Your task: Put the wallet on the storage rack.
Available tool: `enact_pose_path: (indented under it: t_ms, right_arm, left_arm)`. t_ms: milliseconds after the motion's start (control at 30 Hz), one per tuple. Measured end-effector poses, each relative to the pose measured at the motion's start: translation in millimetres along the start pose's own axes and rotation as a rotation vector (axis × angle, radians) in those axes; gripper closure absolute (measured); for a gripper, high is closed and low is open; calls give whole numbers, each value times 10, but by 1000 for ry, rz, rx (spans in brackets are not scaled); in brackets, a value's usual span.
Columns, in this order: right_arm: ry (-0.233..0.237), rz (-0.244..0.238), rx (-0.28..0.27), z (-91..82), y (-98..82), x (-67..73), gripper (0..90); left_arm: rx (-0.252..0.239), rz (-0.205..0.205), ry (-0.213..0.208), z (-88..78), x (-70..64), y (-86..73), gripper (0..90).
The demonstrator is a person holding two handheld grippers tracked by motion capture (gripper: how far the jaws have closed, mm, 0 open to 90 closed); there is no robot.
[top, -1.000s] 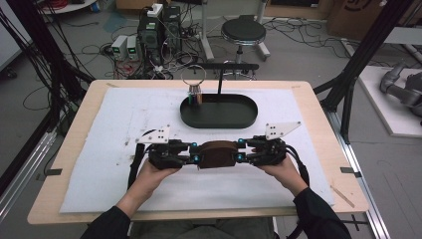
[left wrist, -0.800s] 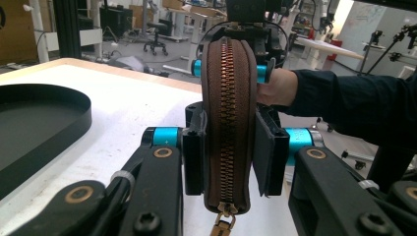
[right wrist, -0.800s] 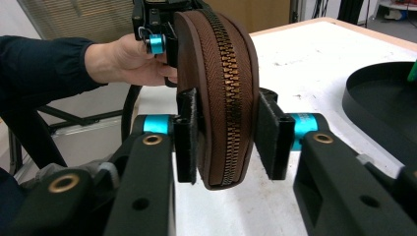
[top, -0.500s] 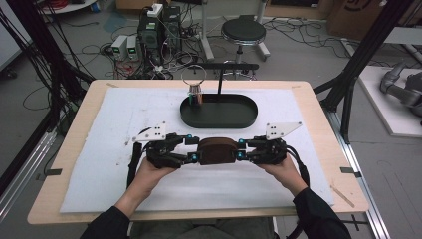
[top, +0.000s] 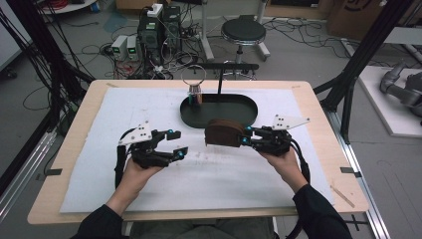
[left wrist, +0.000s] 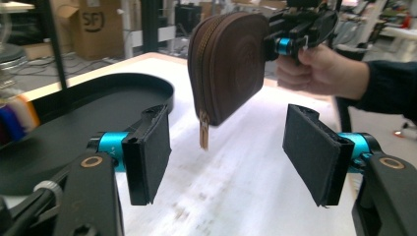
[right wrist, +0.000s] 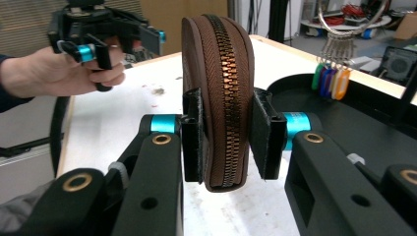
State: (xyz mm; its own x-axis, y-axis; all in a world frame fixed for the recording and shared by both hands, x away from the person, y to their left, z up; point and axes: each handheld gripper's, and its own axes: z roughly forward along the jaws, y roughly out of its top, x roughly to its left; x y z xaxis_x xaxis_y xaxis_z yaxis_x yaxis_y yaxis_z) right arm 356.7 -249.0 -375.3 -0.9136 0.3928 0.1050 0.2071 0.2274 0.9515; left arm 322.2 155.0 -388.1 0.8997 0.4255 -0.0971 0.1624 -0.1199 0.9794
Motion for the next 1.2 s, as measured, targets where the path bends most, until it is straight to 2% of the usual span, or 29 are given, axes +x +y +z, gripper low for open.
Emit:
enact_pose_path:
  t_ms: [133,233,433,567,767,933,1067,1200]
  right_arm:
    - [-35,-2,0,40,40,-40,707]
    - [-58,-8,-2,80,82,-69,707]
    - [-103,-11,-9,183,178,-127,707]
    - [-118,-17,-8,256,221,-167,707]
    - [-135,-3,6,382,229,-250,707]
    - [-152,1,14,522,256,-319,707]
    - [-181,2,41,636,237,-384,707]
    - [-200,5,42,705,200,-446,707]
  left_arm:
    - [18,-1,46,-101,13,-47,307]
    - [27,14,80,-169,15,-66,300]
    - [12,14,163,-313,41,-117,289]
    - [4,8,195,-378,72,-157,287]
    - [-14,6,209,-413,83,-167,284]
    - [-3,26,203,-396,61,-168,278]
    - [0,38,199,-389,54,-166,271]
    - [0,43,204,-389,55,-169,268]
